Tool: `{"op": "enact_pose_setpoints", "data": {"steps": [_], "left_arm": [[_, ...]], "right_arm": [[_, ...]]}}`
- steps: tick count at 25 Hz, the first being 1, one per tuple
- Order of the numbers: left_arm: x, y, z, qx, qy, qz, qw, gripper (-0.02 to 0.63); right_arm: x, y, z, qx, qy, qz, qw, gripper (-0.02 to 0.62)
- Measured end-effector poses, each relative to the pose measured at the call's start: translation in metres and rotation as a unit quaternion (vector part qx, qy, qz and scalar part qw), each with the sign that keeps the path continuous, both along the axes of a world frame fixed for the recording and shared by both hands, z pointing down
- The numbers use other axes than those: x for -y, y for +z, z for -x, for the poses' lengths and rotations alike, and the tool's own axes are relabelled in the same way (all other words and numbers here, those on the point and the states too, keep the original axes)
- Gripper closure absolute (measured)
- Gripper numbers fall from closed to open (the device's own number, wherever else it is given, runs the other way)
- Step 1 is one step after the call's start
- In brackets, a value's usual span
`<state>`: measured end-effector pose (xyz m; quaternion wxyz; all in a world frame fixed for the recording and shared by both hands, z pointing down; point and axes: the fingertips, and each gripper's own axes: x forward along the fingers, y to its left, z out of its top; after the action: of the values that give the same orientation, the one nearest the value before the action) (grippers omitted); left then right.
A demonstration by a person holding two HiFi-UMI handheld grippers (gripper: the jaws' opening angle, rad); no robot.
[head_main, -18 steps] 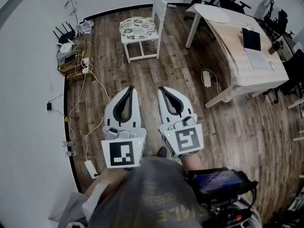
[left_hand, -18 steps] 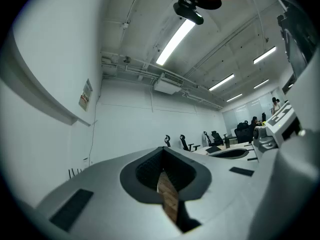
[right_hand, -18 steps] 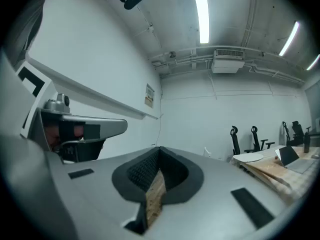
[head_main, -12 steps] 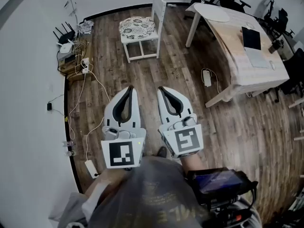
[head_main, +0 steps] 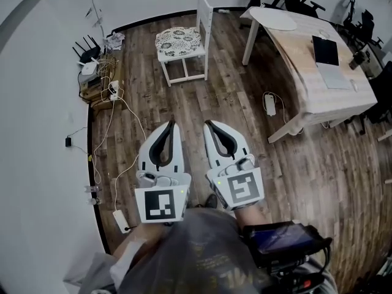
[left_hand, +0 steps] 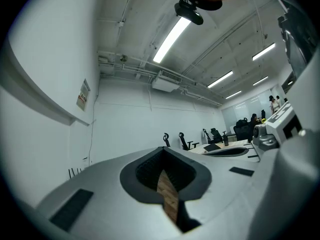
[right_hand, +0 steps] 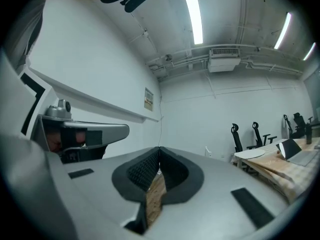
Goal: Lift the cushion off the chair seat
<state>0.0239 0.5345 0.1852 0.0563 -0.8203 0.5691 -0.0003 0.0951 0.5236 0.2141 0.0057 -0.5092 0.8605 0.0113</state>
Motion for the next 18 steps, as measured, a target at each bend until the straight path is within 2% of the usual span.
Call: {"op": "enact_pose_setpoints", "data": {"steps": [4,8,13,18], "left_arm": [[-0.003,0.002,-0.017,0.004,0.002,0.001,1.0,0.6],[-0.003,0.012,-0.027,0.007,0.001,0.018,0.9998,0.6],[0.023,0.017,-0.039,0.005,0.002,0.032,0.9995,0.6],[0.065,0.027,-0.027,-0.002,0.01,0.038,0.9992,0.6]], "right_arm": [[-0.004,0.008,-0.012,0.003,-0.01,-0.001,1.0,0.588],[-0.001,0.021,-0.024,0.01,-0.006,0.021,1.0,0.588],[0.02,0.024,-0.044,0.005,0.004,0.034,0.999,0.588],[0.064,0.033,-0.04,0.003,0.023,0.05,0.998,0.588]]}}
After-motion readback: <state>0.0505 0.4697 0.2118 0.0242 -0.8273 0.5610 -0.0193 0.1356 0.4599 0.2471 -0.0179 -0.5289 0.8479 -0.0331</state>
